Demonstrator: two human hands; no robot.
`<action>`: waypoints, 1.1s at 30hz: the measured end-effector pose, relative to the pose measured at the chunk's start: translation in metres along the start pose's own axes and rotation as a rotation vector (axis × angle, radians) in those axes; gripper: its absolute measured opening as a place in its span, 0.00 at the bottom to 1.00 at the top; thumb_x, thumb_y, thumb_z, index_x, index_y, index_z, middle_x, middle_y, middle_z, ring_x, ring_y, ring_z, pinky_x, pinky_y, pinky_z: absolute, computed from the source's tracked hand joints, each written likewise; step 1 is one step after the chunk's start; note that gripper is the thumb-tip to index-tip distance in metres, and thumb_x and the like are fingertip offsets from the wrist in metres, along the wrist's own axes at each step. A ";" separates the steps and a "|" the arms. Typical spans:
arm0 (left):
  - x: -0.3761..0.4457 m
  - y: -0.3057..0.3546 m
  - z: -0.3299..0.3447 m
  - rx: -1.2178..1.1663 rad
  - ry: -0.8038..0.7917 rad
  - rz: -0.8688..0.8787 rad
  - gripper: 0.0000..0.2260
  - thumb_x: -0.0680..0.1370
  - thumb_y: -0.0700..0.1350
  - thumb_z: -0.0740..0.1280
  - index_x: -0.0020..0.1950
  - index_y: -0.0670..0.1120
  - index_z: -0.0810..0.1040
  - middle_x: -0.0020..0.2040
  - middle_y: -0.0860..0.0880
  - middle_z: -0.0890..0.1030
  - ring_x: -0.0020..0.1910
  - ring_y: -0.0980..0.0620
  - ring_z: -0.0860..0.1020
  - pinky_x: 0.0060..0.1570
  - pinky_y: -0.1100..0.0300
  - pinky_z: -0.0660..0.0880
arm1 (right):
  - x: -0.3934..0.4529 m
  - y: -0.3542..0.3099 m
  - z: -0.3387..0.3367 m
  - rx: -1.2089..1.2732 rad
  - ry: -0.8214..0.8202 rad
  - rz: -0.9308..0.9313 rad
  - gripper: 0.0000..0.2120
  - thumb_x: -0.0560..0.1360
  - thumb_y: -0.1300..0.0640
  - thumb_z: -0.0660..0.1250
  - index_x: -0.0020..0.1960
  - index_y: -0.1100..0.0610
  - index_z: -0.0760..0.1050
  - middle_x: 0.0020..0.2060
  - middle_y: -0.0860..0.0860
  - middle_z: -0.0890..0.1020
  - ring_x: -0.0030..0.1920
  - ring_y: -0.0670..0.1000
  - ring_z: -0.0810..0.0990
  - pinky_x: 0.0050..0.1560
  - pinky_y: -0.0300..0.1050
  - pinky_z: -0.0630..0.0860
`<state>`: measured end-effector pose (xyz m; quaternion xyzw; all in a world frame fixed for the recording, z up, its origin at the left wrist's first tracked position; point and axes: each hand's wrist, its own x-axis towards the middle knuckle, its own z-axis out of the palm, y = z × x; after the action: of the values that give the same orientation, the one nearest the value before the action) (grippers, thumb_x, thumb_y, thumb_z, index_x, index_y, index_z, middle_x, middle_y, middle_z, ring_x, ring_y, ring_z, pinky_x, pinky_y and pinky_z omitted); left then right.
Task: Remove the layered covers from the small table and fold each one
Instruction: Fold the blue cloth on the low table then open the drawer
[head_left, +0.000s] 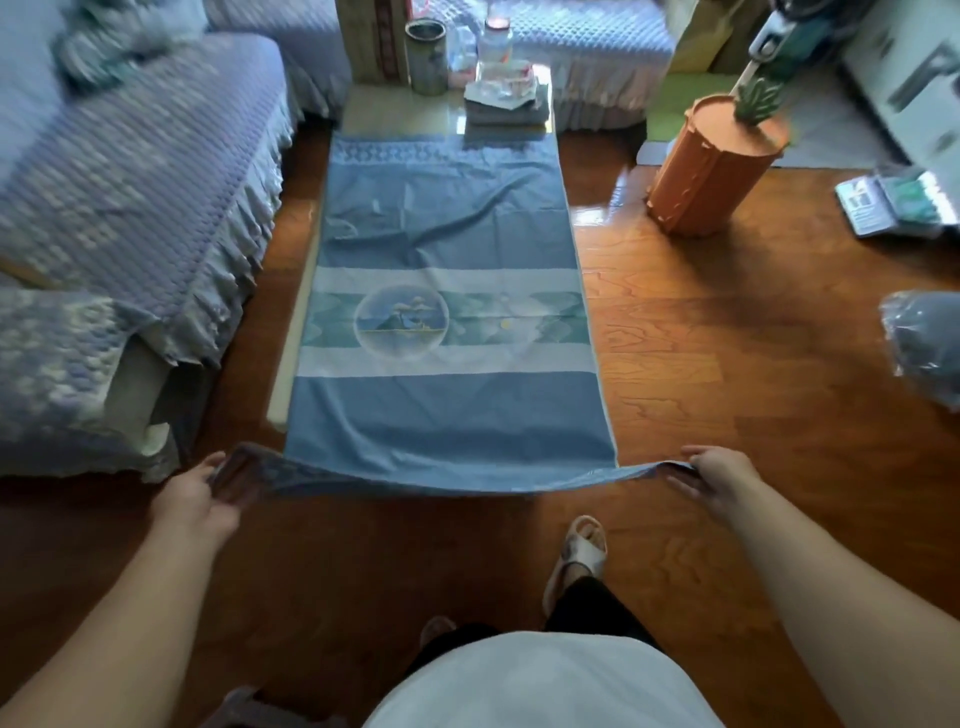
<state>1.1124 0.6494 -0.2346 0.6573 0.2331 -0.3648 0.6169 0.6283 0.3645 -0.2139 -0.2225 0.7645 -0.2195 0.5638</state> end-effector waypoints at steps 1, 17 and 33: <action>0.003 0.011 0.017 -0.016 -0.019 0.021 0.14 0.84 0.37 0.50 0.45 0.49 0.70 0.44 0.46 0.79 0.34 0.49 0.84 0.43 0.50 0.82 | 0.006 -0.018 0.006 0.017 -0.020 -0.015 0.16 0.83 0.71 0.48 0.62 0.64 0.72 0.53 0.66 0.76 0.34 0.59 0.81 0.18 0.47 0.77; 0.125 0.003 0.427 0.600 0.207 0.356 0.33 0.80 0.42 0.68 0.82 0.49 0.57 0.74 0.46 0.69 0.69 0.45 0.71 0.66 0.52 0.68 | 0.330 -0.317 0.257 -0.450 -0.626 0.091 0.10 0.83 0.61 0.58 0.56 0.64 0.76 0.47 0.60 0.83 0.46 0.56 0.84 0.50 0.46 0.83; 0.248 -0.122 0.654 1.210 0.402 0.228 0.28 0.83 0.54 0.60 0.82 0.50 0.56 0.83 0.45 0.52 0.81 0.42 0.52 0.78 0.46 0.54 | 0.445 -0.495 0.459 -1.500 -0.918 -0.815 0.18 0.80 0.56 0.65 0.69 0.56 0.73 0.56 0.52 0.81 0.54 0.54 0.80 0.55 0.44 0.75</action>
<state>1.0497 -0.0123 -0.4853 0.9649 0.0258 -0.2339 0.1165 0.9964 -0.3341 -0.3870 -0.8363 0.2755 0.2552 0.3995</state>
